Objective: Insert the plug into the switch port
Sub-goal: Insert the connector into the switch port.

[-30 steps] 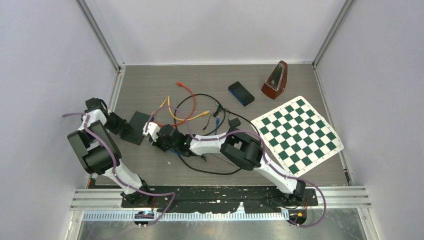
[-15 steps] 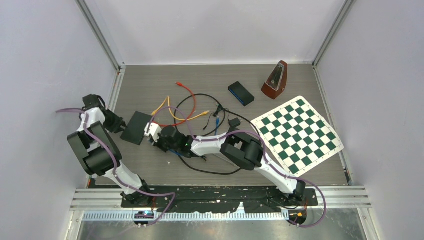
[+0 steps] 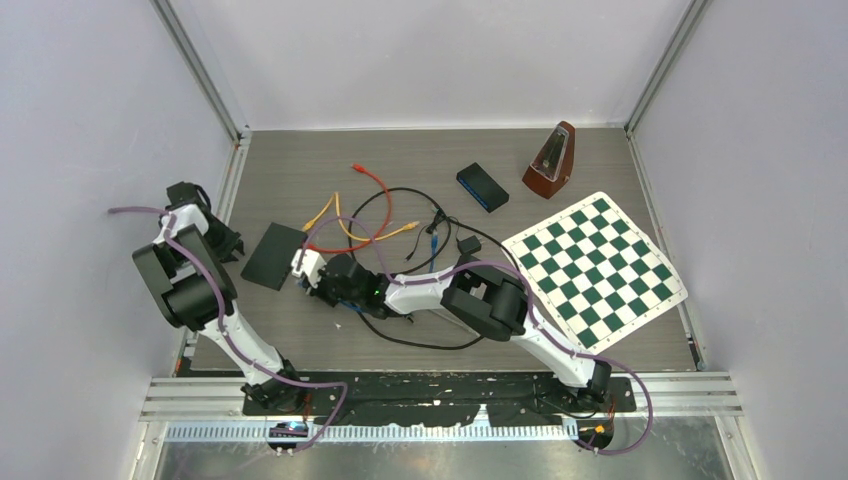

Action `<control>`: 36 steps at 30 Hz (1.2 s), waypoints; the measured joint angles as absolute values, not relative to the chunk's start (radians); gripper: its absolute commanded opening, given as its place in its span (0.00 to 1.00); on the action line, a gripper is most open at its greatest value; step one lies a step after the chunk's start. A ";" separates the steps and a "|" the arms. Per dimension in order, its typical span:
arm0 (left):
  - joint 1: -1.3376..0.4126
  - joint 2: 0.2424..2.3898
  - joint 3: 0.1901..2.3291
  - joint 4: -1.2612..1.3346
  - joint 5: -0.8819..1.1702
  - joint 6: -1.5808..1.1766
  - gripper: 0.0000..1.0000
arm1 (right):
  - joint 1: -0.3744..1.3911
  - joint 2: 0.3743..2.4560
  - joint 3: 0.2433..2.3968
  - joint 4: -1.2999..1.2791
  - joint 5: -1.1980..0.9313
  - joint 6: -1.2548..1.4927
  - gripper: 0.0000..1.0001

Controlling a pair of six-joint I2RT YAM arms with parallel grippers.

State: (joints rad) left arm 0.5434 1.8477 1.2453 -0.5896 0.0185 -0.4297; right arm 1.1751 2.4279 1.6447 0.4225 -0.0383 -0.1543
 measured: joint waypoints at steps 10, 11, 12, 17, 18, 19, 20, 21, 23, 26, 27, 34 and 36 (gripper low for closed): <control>0.544 1.849 1.213 -0.600 0.137 -0.436 0.20 | 1.175 2.426 1.629 0.449 -0.038 -0.155 0.05; 0.544 1.848 1.209 -0.601 0.144 -0.435 0.20 | 1.175 2.426 1.629 0.449 -0.038 -0.156 0.05; 0.544 1.847 1.205 -0.604 0.151 -0.434 0.20 | 1.175 2.426 1.629 0.449 -0.038 -0.156 0.05; 0.544 1.829 1.194 -0.615 0.178 -0.427 0.20 | 1.176 2.428 1.643 0.429 -0.035 -0.156 0.05; 0.544 1.824 1.192 -0.616 0.183 -0.426 0.20 | 1.176 2.429 1.649 0.422 -0.035 -0.156 0.05; 0.544 1.819 1.190 -0.616 0.187 -0.424 0.20 | 1.176 2.431 1.656 0.414 -0.033 -0.156 0.05; 0.544 1.815 1.187 -0.615 0.190 -0.421 0.20 | 1.176 2.431 1.662 0.404 -0.031 -0.156 0.05; 0.545 1.810 1.183 -0.614 0.195 -0.419 0.20 | 1.176 2.432 1.670 0.392 -0.029 -0.156 0.05; 0.545 1.803 1.171 -0.613 0.206 -0.418 0.20 | 1.176 2.436 1.686 0.368 -0.025 -0.156 0.05; 0.545 1.801 1.147 -0.610 0.219 -0.418 0.20 | 1.176 2.436 1.694 0.352 -0.023 -0.155 0.05; 0.545 1.801 1.138 -0.607 0.220 -0.418 0.20 | 1.176 2.436 1.695 0.348 -0.023 -0.155 0.05; 0.549 1.785 1.123 -0.591 0.239 -0.418 0.19 | 1.177 2.436 1.713 0.313 -0.020 -0.150 0.05; 0.550 1.774 1.116 -0.585 0.247 -0.419 0.19 | 1.177 2.436 1.715 0.307 -0.019 -0.144 0.05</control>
State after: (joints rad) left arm 0.5499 1.7741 1.1156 -0.5846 0.2474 -0.4187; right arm 1.1774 2.4363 1.7153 0.3073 -0.0189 -0.1440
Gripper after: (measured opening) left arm 0.194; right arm 0.130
